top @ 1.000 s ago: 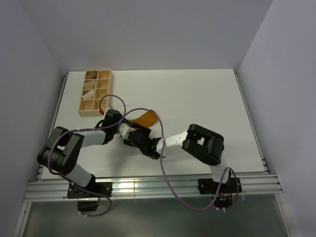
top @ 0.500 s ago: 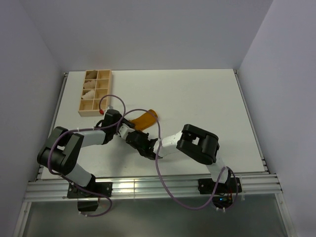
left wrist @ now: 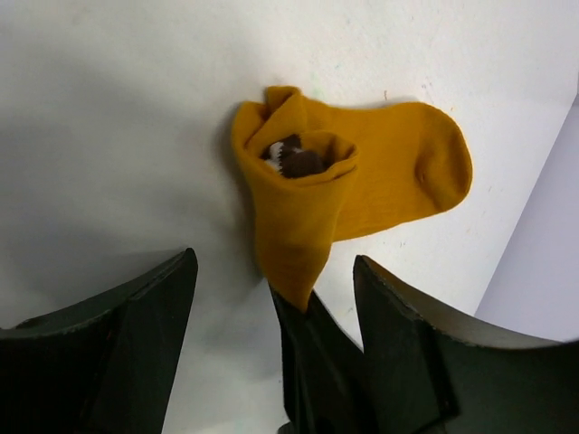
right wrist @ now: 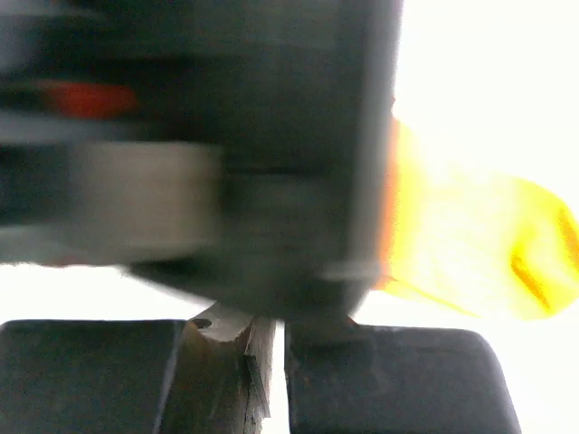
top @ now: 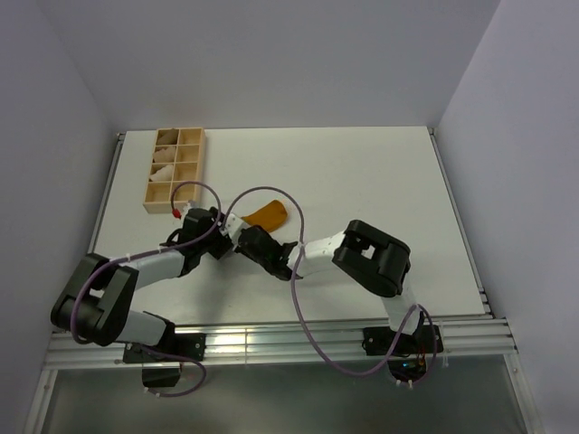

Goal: Roll the socks
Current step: Roll the sock at the center of the board.

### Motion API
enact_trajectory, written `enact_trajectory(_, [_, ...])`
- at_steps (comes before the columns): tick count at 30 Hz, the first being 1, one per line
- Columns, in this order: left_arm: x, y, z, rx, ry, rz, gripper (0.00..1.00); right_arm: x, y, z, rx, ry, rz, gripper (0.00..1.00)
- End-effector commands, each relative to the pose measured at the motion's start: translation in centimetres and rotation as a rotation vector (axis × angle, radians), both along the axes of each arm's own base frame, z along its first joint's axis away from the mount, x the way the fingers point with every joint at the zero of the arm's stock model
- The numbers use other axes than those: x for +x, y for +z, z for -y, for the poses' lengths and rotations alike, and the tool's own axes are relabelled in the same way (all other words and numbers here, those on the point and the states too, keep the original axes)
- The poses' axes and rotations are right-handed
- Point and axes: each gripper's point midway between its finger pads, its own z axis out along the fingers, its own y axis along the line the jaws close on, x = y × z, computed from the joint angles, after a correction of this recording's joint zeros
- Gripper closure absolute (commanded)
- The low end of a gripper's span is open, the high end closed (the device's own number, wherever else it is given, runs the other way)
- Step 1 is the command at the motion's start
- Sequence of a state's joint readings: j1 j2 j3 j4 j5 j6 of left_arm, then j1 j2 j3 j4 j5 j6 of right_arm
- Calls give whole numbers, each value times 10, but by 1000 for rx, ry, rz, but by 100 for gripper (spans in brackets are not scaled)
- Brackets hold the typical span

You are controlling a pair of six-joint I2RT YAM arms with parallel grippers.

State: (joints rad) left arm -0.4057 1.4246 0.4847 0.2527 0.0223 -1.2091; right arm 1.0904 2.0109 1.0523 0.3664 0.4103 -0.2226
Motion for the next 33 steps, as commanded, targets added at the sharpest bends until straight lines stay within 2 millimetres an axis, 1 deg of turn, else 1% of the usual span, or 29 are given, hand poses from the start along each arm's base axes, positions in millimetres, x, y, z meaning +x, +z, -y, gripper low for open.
enact_trajectory(1, [-7,4,-17,23,69,23,23,-18,-18,4,94,49,-243,100])
enact_trajectory(3, [-4,10,-23,16,99,57,23,-23,-16,0,155,75,-319,100])
enact_trajectory(4, [-7,12,-27,13,107,73,22,-21,-18,3,185,64,-365,100])
enact_trajectory(6, [-9,13,-30,13,110,94,22,-23,-16,3,239,68,-440,100])
enact_trajectory(7, [-7,20,-28,0,106,123,22,-24,-14,1,296,87,-508,100])
enact_trajectory(8, [-7,22,-28,-2,103,131,22,-25,-13,2,321,91,-542,100])
enact_trajectory(10, [-7,23,-26,-4,83,146,23,-27,-8,0,400,119,-641,100])
enact_trajectory(12, [-7,23,-24,-8,73,151,23,-28,-10,0,432,130,-707,100])
enact_trajectory(13, [-7,24,-22,-15,63,155,23,-34,-11,-3,452,151,-772,100])
enact_trajectory(14, [-6,24,-21,-19,61,158,23,-30,-11,-1,471,148,-800,100])
enact_trajectory(15, [-6,23,-20,-18,53,157,23,-31,-10,-2,484,157,-831,100])
enact_trajectory(16, [-5,23,-19,-19,50,158,23,-30,-5,-6,517,163,-866,100])
enact_trajectory(18, [-4,23,-16,-19,35,159,24,-31,-3,-4,555,194,-941,100])
enact_trajectory(19, [-2,22,-15,-16,32,156,24,-29,0,-5,561,192,-962,100])
enact_trajectory(20, [-2,21,-15,-14,29,154,24,-28,-1,-5,556,190,-975,100])
enact_trajectory(21, [0,20,-13,-11,22,152,24,-28,3,-6,550,197,-999,100])
enact_trajectory(23, [2,18,-13,-8,21,147,26,-29,4,-7,543,209,-1029,100])
enact_trajectory(24, [3,18,-12,-6,20,146,26,-29,12,-12,555,238,-1041,100])
enact_trajectory(26, [3,13,-12,-2,21,134,27,-27,10,-9,552,227,-1086,100])
enact_trajectory(27, [3,10,-12,-3,24,124,27,-26,13,-9,538,222,-1113,100])
enact_trajectory(28, [3,8,-12,-3,24,122,27,-22,12,-8,526,228,-1105,100])
enact_trajectory(29, [3,6,-12,-2,25,118,28,-22,6,-7,506,216,-1124,100])
enact_trajectory(30, [2,4,-13,-3,27,110,28,-18,10,-10,499,218,-1119,100])
enact_trajectory(31, [1,2,-13,-3,28,109,28,-21,7,-7,481,206,-1148,100])
enact_trajectory(32, [1,1,-13,-3,29,105,28,-20,1,-6,476,193,-1165,100])
enact_trajectory(33, [0,0,-13,-5,31,103,28,-19,1,-6,473,184,-1172,100])
